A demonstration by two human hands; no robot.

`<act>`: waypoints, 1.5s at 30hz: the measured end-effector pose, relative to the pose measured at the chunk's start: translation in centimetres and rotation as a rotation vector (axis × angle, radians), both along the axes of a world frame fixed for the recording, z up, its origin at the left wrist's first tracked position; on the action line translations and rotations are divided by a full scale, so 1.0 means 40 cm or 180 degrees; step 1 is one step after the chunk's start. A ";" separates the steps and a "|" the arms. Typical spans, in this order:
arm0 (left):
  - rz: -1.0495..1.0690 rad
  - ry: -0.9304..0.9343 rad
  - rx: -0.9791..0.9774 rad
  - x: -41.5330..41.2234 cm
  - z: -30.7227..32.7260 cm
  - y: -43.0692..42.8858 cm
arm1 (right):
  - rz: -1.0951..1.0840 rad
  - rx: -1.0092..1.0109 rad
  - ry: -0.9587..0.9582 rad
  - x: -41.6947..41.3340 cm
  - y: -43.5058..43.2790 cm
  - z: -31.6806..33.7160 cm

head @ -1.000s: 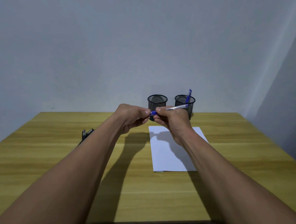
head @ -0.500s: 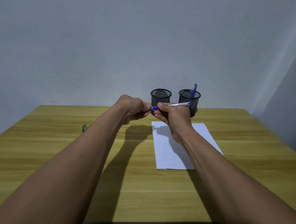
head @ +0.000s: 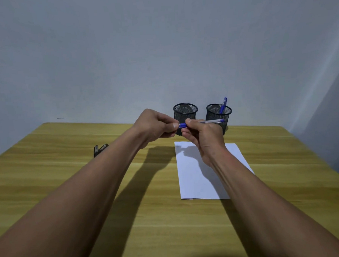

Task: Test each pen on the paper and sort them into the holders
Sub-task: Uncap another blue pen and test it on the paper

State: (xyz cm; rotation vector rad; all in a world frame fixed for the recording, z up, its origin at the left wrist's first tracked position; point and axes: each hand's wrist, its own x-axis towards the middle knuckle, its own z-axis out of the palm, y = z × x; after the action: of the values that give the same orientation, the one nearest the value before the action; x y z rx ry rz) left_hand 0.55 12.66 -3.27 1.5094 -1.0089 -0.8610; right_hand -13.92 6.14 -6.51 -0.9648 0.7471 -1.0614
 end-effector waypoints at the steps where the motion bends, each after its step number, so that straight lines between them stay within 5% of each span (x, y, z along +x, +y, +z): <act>1: -0.0007 -0.0084 0.0027 0.003 0.001 -0.004 | 0.0023 -0.0013 0.0016 -0.002 -0.002 0.000; 7: 0.0089 0.0194 0.0530 0.005 0.026 -0.010 | 0.0120 -0.0066 0.0047 0.011 0.003 0.003; 11: 0.0601 -0.1006 0.0289 0.081 0.012 -0.008 | -0.0171 0.0120 -0.0122 -0.016 -0.028 0.008; 17: 0.0571 -0.0373 0.0332 0.109 -0.046 -0.010 | 0.0056 -0.0201 0.0442 -0.022 -0.038 -0.038; 25: 0.0616 -0.1640 0.0423 0.059 -0.147 -0.118 | -0.0126 -0.0250 0.0885 0.006 -0.021 -0.104; 38: 0.0606 -0.1959 0.0394 0.042 -0.197 -0.150 | -0.0305 -0.0032 0.1097 0.001 -0.034 -0.152; 45: 0.0448 -0.2751 0.0309 -0.015 -0.228 0.010 | -0.0370 -0.0003 0.1030 0.003 -0.027 -0.142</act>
State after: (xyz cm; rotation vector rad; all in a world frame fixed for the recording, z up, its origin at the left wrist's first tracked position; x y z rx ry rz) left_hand -0.04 13.07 -12.38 2.0645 -1.4513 -0.1204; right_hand -13.80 5.08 -12.18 -1.1193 1.0787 -1.0167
